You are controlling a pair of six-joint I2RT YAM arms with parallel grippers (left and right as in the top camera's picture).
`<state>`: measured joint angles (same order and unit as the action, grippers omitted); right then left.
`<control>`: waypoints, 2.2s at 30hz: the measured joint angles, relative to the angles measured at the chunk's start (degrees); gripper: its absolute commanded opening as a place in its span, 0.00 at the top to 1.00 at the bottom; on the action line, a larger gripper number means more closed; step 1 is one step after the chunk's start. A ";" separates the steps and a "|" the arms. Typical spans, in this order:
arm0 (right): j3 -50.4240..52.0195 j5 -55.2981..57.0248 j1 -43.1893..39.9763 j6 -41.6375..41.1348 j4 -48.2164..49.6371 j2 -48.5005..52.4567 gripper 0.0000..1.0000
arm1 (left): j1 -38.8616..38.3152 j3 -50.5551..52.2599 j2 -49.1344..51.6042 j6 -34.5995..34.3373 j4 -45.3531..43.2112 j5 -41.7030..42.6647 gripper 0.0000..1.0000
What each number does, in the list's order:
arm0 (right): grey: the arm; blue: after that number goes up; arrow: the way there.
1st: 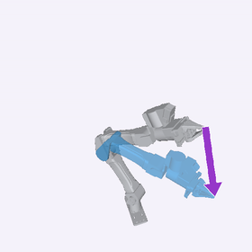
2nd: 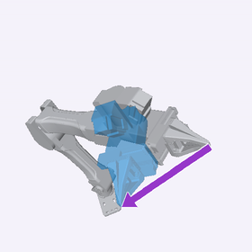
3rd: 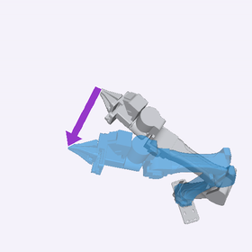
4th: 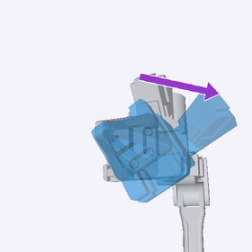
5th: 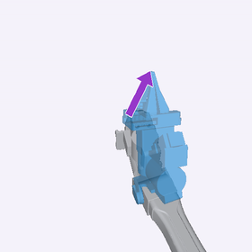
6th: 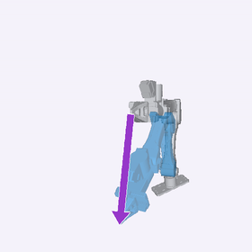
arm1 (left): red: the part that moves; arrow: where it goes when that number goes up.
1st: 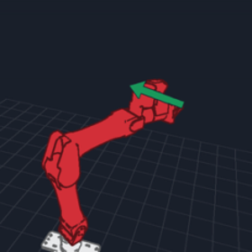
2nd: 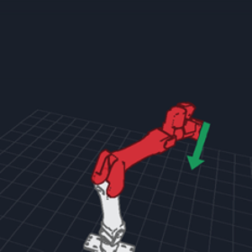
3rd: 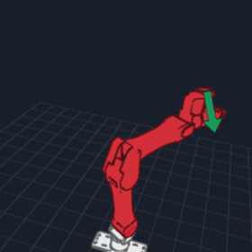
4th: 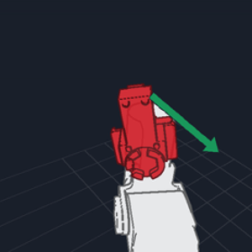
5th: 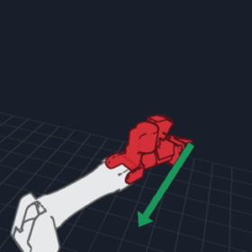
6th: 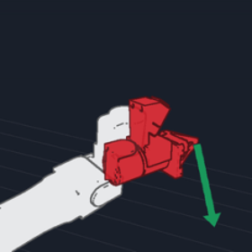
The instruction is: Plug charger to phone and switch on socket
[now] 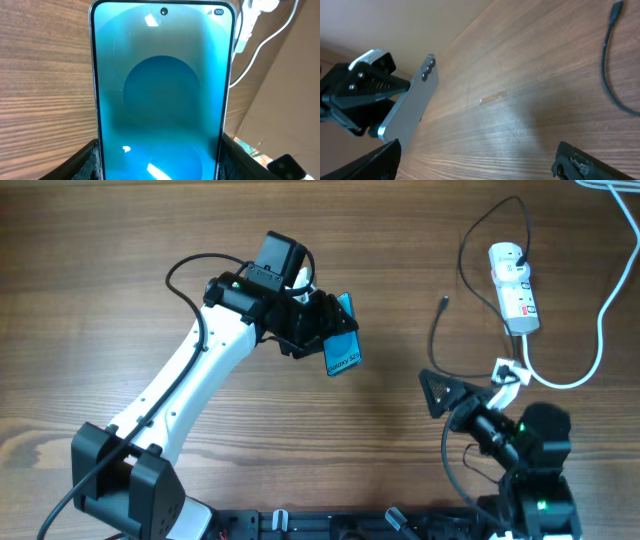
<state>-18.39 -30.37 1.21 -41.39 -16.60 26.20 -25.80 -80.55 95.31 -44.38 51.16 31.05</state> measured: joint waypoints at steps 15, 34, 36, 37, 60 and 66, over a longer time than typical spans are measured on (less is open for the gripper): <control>-4.85 -4.15 0.00 2.71 2.12 20.79 0.00 | 0.00 0.00 0.00 -4.61 -2.62 -7.26 0.77; -5.07 -7.89 10.95 7.23 27.96 31.52 0.00 | 0.00 0.00 0.00 -16.04 -6.08 -14.95 0.79; -5.07 -6.45 13.09 7.28 30.49 33.11 0.00 | 0.00 0.00 0.00 -17.88 -7.52 -14.99 0.79; -5.07 -5.95 13.84 7.26 32.11 34.01 0.00 | 0.00 0.00 0.00 -18.78 -7.82 -15.13 0.79; -5.40 2.84 22.29 -6.78 66.38 53.64 0.24 | -2.25 0.00 0.00 -21.55 -7.96 -15.41 0.79; -5.40 3.45 22.27 -7.91 66.40 53.64 0.28 | -3.93 0.00 0.00 -21.75 -9.84 -15.39 0.79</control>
<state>-23.79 -26.92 23.49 -49.30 49.80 79.83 -29.74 -80.55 95.31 -66.13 41.32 15.66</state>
